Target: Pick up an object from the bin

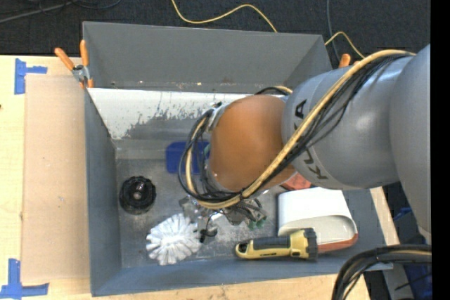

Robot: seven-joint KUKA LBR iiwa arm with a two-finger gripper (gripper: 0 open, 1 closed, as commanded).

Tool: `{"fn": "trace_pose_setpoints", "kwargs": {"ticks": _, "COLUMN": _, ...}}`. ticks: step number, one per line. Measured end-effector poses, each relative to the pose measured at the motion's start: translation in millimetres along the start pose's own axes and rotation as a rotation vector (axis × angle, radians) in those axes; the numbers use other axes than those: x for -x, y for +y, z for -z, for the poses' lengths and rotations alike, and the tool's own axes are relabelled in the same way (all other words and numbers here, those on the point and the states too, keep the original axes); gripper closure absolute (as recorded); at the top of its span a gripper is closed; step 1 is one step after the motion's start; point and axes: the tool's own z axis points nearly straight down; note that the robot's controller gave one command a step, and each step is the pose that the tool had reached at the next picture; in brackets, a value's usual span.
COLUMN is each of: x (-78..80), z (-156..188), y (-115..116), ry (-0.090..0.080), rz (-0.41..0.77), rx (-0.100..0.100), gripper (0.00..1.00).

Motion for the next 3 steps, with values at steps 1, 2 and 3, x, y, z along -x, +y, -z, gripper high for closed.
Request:
{"fn": "trace_pose_setpoints", "kwargs": {"ticks": 1, "x": 2.3, "z": -10.6, "y": 3.1, "ry": -0.004, "rz": 0.007, "rx": -0.001, "gripper": 1.00}}
{"fn": "trace_pose_setpoints", "kwargs": {"ticks": 2, "x": 0.6, "z": 18.8, "y": 3.1, "ry": 0.010, "rz": 0.003, "rx": 0.001, "gripper": 1.00}}
{"fn": "trace_pose_setpoints", "kwargs": {"ticks": 3, "x": -4.7, "z": 59.8, "y": 16.4, "ry": 0.010, "rz": 0.036, "rx": 0.002, "gripper": 1.00}}
